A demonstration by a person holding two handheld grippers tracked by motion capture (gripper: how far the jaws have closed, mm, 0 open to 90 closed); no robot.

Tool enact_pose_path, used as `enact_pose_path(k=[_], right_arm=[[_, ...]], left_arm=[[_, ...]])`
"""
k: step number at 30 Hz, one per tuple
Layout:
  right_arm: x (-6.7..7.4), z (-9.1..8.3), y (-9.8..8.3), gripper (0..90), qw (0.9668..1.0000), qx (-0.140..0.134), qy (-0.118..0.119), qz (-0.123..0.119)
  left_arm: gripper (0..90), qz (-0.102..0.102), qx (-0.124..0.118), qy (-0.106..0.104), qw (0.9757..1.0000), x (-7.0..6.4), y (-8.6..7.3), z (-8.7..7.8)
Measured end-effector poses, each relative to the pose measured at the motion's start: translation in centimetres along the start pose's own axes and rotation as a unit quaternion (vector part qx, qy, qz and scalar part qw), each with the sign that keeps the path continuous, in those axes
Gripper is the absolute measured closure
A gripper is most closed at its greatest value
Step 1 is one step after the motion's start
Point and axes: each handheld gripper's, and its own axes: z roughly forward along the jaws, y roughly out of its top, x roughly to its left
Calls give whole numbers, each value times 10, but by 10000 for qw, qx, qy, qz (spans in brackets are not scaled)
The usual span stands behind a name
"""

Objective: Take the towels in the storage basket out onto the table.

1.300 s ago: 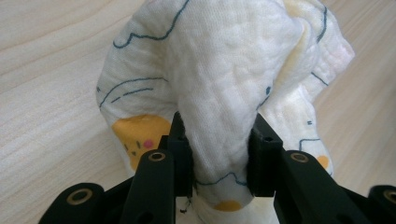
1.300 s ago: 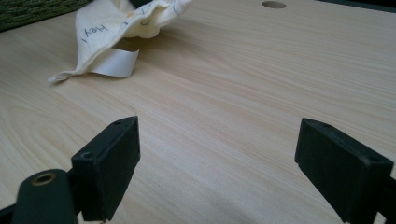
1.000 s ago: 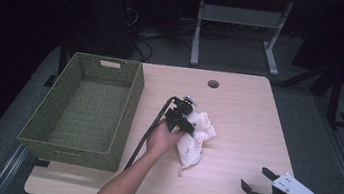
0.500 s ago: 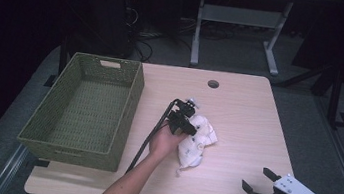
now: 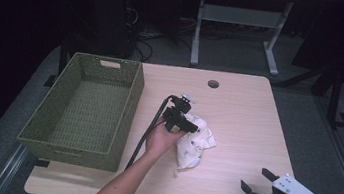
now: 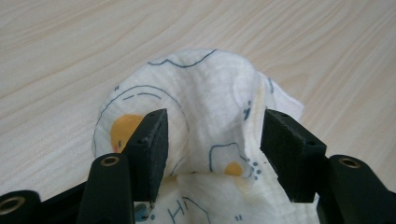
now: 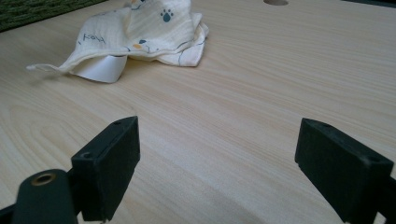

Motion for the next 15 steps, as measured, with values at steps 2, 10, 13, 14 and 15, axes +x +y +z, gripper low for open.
enact_pose_path(k=[2,10,13,14,15], right_arm=[[0,1,0,136,10000,48,9,23],[2,3,1,136,10000,58,-21,-2],[3,5,1,136,10000,69,-15,-63],[4,5,0,136,9999,87,-11,-72],[4,5,0,136,9999,104,-9,-63]], left_arm=[[364,17,-85,-116,9999,0,-1,-4],[303,41,-247,-343,9991,-2,-6,-7],[280,62,-303,-396,9987,-2,-10,-7],[274,75,-323,-408,9986,-3,-11,-7],[270,95,-320,-417,9986,-3,-11,-7]])
